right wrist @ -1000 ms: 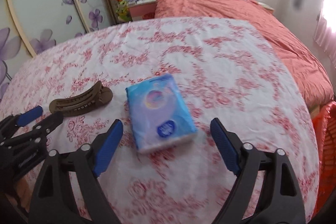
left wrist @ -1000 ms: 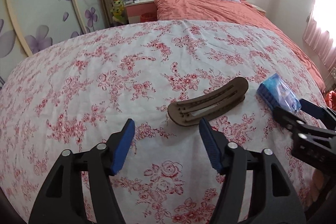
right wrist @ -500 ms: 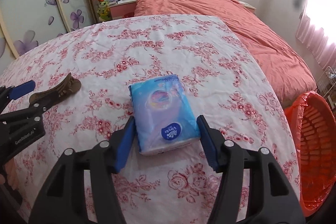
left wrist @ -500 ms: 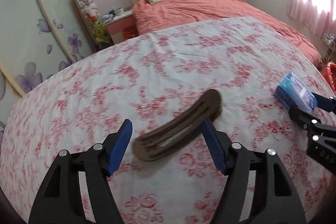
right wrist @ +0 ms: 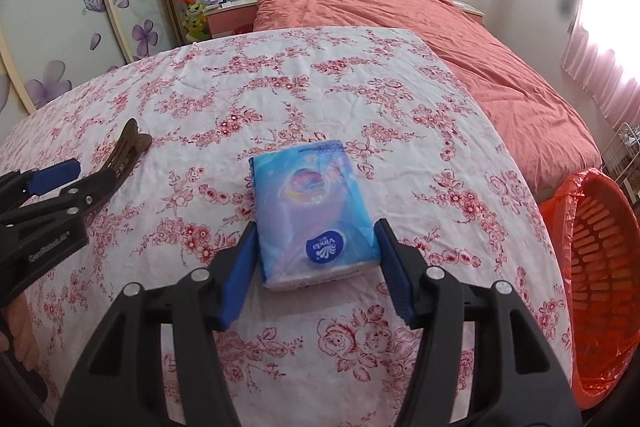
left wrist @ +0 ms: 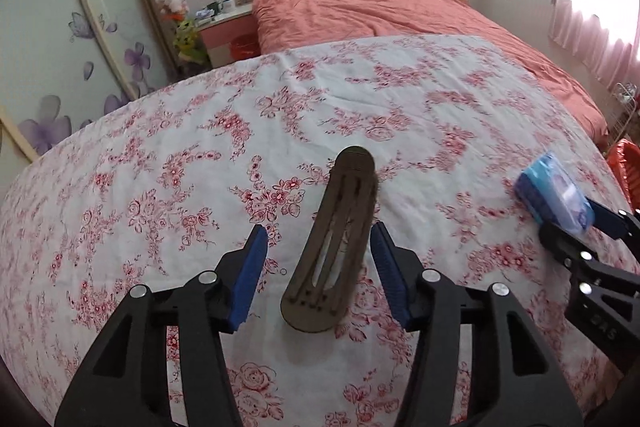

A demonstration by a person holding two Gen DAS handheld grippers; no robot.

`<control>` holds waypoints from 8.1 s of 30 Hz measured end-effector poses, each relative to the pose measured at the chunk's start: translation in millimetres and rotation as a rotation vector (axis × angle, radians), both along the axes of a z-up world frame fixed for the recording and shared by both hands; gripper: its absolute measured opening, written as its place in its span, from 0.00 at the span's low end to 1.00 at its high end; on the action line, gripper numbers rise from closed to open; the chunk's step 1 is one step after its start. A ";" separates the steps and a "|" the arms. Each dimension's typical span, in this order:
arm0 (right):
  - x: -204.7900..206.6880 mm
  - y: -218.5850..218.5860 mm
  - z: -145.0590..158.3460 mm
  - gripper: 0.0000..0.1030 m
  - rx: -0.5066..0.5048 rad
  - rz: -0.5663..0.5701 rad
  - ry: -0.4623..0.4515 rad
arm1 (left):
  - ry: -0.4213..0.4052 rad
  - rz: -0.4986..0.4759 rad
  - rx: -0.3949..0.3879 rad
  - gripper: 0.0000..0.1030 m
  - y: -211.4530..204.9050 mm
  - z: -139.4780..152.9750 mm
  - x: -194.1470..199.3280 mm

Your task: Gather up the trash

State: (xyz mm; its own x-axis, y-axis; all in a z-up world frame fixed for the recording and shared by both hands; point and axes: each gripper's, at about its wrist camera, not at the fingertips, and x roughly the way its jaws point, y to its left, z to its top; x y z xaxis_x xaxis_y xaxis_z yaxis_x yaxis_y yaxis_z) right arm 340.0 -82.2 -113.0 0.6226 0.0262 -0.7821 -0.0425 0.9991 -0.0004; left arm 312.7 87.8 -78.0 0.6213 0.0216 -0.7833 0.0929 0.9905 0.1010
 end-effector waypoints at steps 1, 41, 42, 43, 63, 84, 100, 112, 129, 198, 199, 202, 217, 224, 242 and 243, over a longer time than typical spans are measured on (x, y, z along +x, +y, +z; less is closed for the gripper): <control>-0.2 -0.5 0.0 0.55 -0.001 0.000 0.000 | 0.004 -0.001 0.011 0.47 -3.1 -2.7 1.6; -22.9 -0.5 -0.4 0.54 -0.001 0.018 -0.002 | -0.011 0.076 -0.079 0.38 4.6 -5.9 -26.3; -22.1 -0.3 -0.6 0.53 -0.002 0.018 -0.002 | -0.010 0.076 -0.080 0.37 4.8 -5.7 -26.2; -21.8 -0.1 -0.5 0.52 -0.002 0.019 -0.004 | -0.011 0.075 -0.082 0.33 4.1 -5.4 -26.4; -45.5 -10.8 19.5 0.50 0.011 0.024 -0.064 | -0.020 0.071 -0.080 0.33 0.8 4.6 -38.3; -68.6 -30.1 57.8 0.50 0.049 0.010 -0.144 | -0.077 0.030 -0.094 0.32 -13.8 37.1 -52.8; -129.7 -93.8 124.9 0.50 0.083 -0.088 -0.304 | -0.183 -0.137 -0.132 0.32 -86.7 106.6 -96.4; -166.6 -168.8 139.3 0.50 0.080 -0.221 -0.367 | -0.197 -0.283 -0.151 0.32 -156.6 118.5 -112.2; -180.1 -278.1 117.3 0.50 0.149 -0.415 -0.363 | -0.123 -0.520 -0.226 0.32 -276.5 99.7 -110.5; -387.3 -93.4 104.2 0.96 -0.093 -0.514 -0.395 | -0.402 0.118 -0.158 0.98 -54.4 82.7 -329.8; -386.5 -94.2 103.6 0.96 -0.085 -0.514 -0.387 | -0.399 0.116 -0.161 0.98 -54.8 82.7 -329.9; -385.6 -95.5 101.4 0.96 -0.081 -0.516 -0.375 | -0.394 0.109 -0.161 0.98 -55.3 83.1 -330.4; -390.4 -94.7 104.6 0.96 -0.084 -0.506 -0.384 | -0.412 0.100 -0.143 0.98 -58.5 89.0 -335.9; -390.9 -94.7 105.0 0.96 -0.082 -0.506 -0.384 | -0.418 0.100 -0.139 0.98 -59.1 91.0 -337.0; -392.7 -94.3 105.6 0.96 -0.084 -0.506 -0.381 | -0.442 0.099 -0.113 0.98 -62.0 94.9 -339.8; -392.9 -94.4 105.7 0.96 -0.084 -0.506 -0.381 | -0.442 0.099 -0.112 0.98 -62.0 94.9 -339.8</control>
